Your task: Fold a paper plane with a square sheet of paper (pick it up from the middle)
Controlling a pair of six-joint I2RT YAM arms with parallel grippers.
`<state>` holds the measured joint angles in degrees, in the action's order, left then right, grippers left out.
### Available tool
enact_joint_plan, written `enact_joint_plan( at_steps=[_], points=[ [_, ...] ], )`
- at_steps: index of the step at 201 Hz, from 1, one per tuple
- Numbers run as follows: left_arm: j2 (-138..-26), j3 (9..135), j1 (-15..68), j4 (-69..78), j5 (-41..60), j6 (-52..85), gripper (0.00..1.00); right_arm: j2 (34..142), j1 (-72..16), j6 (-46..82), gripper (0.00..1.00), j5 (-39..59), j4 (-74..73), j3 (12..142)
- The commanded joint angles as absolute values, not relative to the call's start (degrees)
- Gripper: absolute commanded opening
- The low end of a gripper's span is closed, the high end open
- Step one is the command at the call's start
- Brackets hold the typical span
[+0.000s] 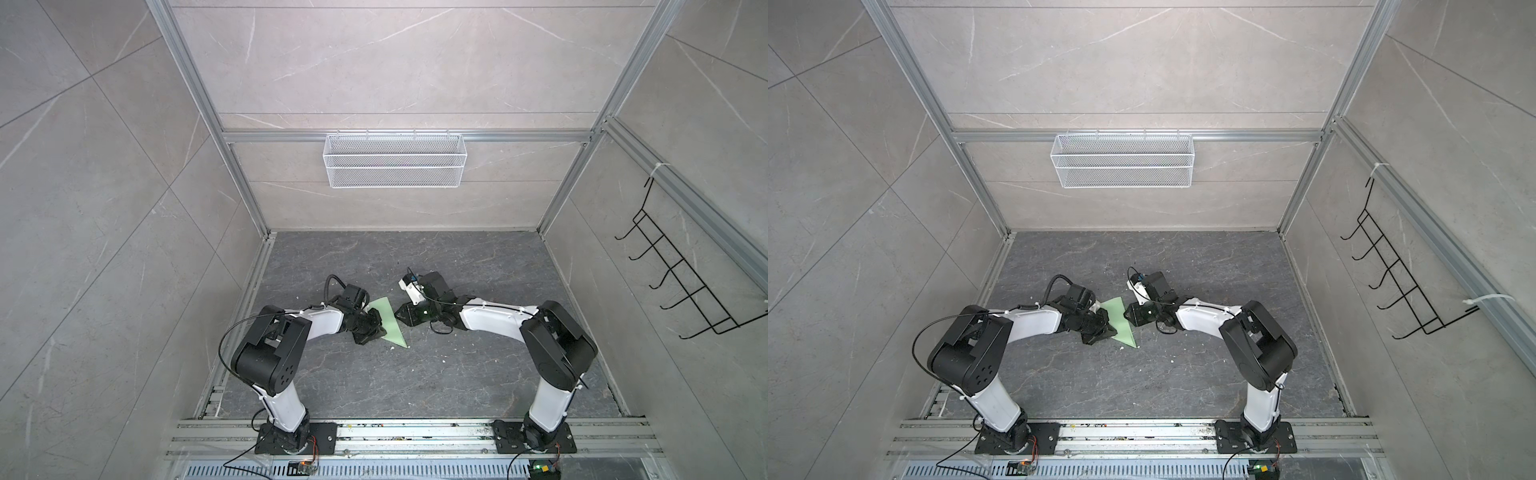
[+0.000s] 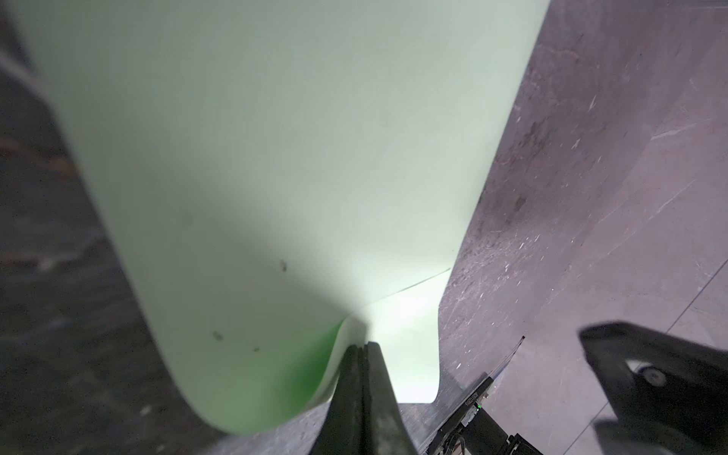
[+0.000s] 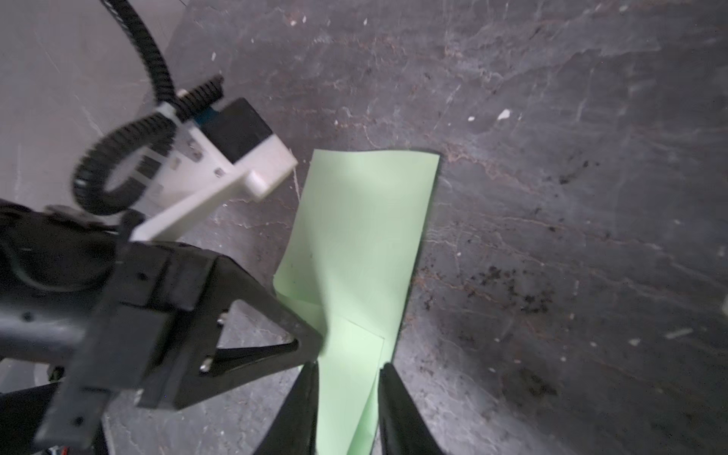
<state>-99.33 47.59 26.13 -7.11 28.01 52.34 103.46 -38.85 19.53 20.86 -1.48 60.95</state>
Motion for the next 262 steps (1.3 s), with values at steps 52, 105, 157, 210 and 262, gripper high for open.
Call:
enact_joint_plan(
  at_steps=[52,105,157,210,262],
  points=[
    [-103.18,49.77,26.35,-15.2,23.16,51.06,0.02,105.18,-42.4,27.5,0.12,26.68,3.02,59.37],
    [-104.04,50.47,26.36,-16.33,23.08,51.06,0.02,109.63,-43.56,29.63,0.09,27.7,3.83,62.03],
    [-104.5,50.77,26.32,-16.79,23.01,50.74,0.02,111.01,-43.54,29.35,0.09,24.46,7.21,63.16],
    [-104.68,51.29,26.35,-17.41,22.92,50.31,0.02,111.1,-43.57,29.55,0.09,22.91,9.08,62.49],
    [-104.93,51.79,26.36,-18.22,22.53,49.9,0.02,109.16,-43.5,29.61,0.09,22.56,9.49,61.71]
  ],
)
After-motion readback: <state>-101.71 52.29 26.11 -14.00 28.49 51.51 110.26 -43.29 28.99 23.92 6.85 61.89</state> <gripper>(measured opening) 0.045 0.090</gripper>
